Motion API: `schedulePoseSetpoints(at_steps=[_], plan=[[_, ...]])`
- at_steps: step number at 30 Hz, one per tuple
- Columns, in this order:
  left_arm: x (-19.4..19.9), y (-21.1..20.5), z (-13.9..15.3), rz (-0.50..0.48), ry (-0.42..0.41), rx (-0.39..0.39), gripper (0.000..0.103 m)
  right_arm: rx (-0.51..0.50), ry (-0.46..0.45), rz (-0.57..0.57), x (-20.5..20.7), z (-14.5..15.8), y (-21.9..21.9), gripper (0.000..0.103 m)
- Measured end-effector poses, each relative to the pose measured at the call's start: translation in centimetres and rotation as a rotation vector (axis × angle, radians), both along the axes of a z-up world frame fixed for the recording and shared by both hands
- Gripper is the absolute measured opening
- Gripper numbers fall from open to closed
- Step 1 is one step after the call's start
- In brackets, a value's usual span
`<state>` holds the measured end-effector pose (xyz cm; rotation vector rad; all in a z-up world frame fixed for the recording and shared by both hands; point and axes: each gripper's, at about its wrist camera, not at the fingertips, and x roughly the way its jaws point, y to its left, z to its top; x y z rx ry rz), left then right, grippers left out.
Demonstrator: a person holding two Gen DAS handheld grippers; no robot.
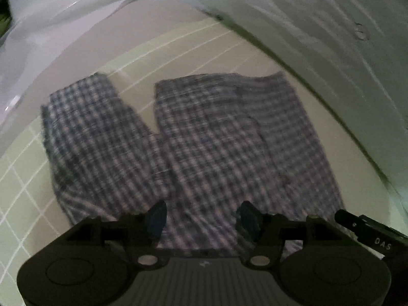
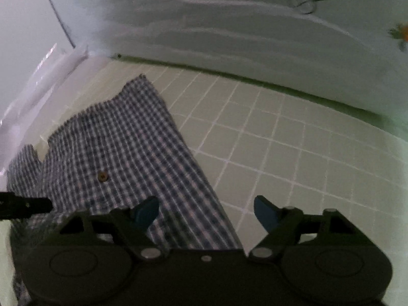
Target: Fold clothes
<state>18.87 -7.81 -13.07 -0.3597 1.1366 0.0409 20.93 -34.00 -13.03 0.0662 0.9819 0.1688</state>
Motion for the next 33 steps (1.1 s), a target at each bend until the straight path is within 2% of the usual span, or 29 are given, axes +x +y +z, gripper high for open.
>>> schedulePoseSetpoints(at_steps=[4, 6, 7, 8, 9, 11, 12, 14, 16, 19, 23, 26, 28, 29, 31, 33], plan=[[-0.2, 0.3, -0.4, 0.004, -0.009, -0.007, 0.066, 0.014, 0.039, 0.004, 1.0, -1.4, 0.4, 0.07], [-0.2, 0.1, -0.4, -0.001, -0.019, 0.005, 0.065, -0.005, 0.02, 0.027, 0.7, -1.6, 0.9, 0.067], [-0.2, -0.2, -0.4, -0.01, -0.026, 0.004, 0.064, -0.018, 0.014, 0.043, 0.5, -1.6, 1.1, 0.062], [0.0, -0.3, -0.5, -0.021, -0.031, -0.002, 0.062, -0.031, 0.008, 0.058, 0.3, -1.6, 1.3, 0.052], [0.2, -0.5, -0.5, -0.032, -0.035, -0.007, 0.05, -0.042, 0.005, 0.076, 0.1, -1.5, 1.4, 0.045], [0.6, -1.1, -0.5, -0.06, -0.031, 0.004, 0.014, -0.064, -0.003, 0.113, -0.1, -1.4, 1.6, 0.004], [0.9, -1.3, -0.4, -0.073, -0.029, 0.008, 0.007, -0.058, -0.007, 0.116, -0.3, -1.4, 1.4, 0.002], [2.0, -2.0, 0.2, -0.084, -0.051, -0.027, 0.006, -0.044, -0.015, 0.119, -0.6, -1.2, 1.1, 0.002], [3.2, -2.9, 1.3, -0.096, -0.089, -0.061, 0.005, -0.022, -0.038, 0.073, -0.8, -0.5, -0.1, 0.001], [5.1, -4.3, 3.1, -0.116, -0.149, -0.113, 0.005, -0.011, -0.12, -0.008, -1.4, 1.8, -2.5, 0.001], [6.3, -9.4, 10.0, -0.256, -0.341, -0.152, 0.004, -0.054, -0.302, -0.142, -3.6, 7.4, -6.7, 0.001], [4.0, -11.7, 16.3, -0.353, -0.497, -0.25, 0.004, -0.071, -0.467, -0.262, -7.3, 12.7, -9.9, 0.001], [1.0, -11.9, 19.8, -0.418, -0.582, -0.341, 0.004, -0.054, -0.573, -0.331, -11.3, 16.0, -11.3, 0.001], [-0.5, -11.9, 20.6, -0.447, -0.6, -0.353, 0.004, -0.046, -0.624, -0.361, -13.5, 17.4, -11.8, 0.001], [-3.7, -11.7, 21.1, -0.505, -0.604, -0.371, 0.005, -0.11, -0.69, -0.39, -18.4, 18.8, -12.0, 0.001], [-6.3, -11.6, 19.4, -0.546, -0.553, -0.365, 0.005, -0.149, -0.676, -0.409, -22.3, 18.2, -11.9, 0.001]])
